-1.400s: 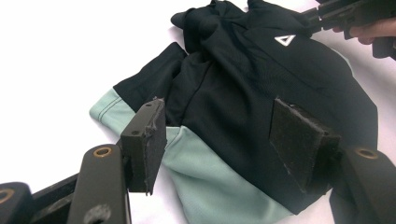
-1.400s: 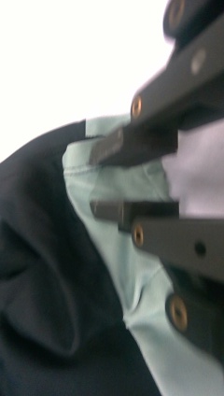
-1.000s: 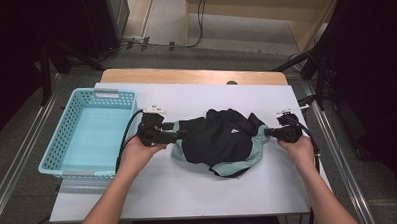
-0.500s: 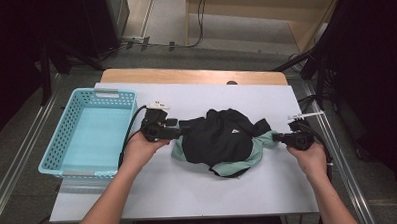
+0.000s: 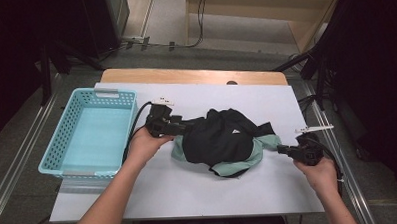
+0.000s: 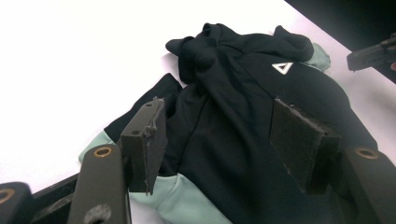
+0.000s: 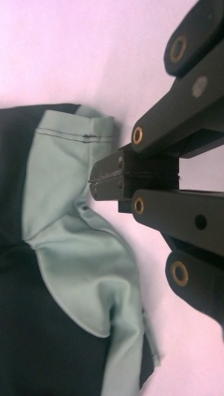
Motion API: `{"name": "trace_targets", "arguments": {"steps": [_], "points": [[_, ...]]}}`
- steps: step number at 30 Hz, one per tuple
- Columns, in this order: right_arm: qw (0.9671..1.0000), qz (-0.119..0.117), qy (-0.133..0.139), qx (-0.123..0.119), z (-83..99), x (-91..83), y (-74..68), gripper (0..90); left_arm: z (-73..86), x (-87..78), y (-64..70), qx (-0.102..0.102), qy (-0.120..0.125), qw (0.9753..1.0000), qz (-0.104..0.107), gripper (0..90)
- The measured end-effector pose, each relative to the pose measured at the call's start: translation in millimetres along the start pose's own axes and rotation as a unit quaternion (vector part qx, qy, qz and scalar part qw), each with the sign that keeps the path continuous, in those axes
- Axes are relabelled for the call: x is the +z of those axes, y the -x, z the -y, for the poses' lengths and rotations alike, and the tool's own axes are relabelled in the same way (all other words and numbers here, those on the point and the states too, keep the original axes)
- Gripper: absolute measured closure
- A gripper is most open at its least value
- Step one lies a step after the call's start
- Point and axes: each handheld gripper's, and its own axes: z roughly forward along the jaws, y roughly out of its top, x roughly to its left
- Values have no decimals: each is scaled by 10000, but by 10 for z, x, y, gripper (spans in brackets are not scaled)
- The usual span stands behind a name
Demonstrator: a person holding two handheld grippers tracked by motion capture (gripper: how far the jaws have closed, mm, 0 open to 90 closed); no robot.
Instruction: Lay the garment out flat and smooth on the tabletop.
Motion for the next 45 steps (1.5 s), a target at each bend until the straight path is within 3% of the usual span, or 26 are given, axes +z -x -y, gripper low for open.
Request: {"name": "trace_targets", "arguments": {"steps": [3, 8, 15, 22, 30, 32, 35, 37, 40, 45], "points": [[9999, -49, 132, 61, -4, -14, 25, 826, 5, 26, -32, -14, -8, 10000, -64, 378], [9994, -88, 322, 20, -33, -5, 50, 749, -12, 172, -153, -203, 40, 9994, -291, 397], [9988, -85, 456, -129, -78, 57, 86, 630, -3, 397, -255, 37, -316, 9976, -623, 414], [9983, -98, 564, -68, -127, 126, 155, 554, 61, 495, -420, -137, -445, 9961, -747, 456], [9979, 1, 642, 36, -206, 229, 247, 485, 135, 607, -466, 34, -680, 9939, -871, 464], [9980, 37, 625, -2, -216, 263, 252, 480, 151, 609, -452, 119, -637, 9931, -979, 504], [9984, 78, 560, 30, -229, 322, 281, 476, 226, 586, -478, -32, -357, 9944, -995, 583], [9987, 88, 498, 76, -235, 355, 301, 476, 262, 558, -496, -39, -305, 9946, -993, 678], [9988, 53, 468, 121, -232, 391, 320, 477, 260, 527, -493, -202, -449, 9940, -977, 789], [9991, 48, 388, 152, -237, 466, 334, 489, 236, 508, -432, -275, -650, 9908, -1154, 836]]}}
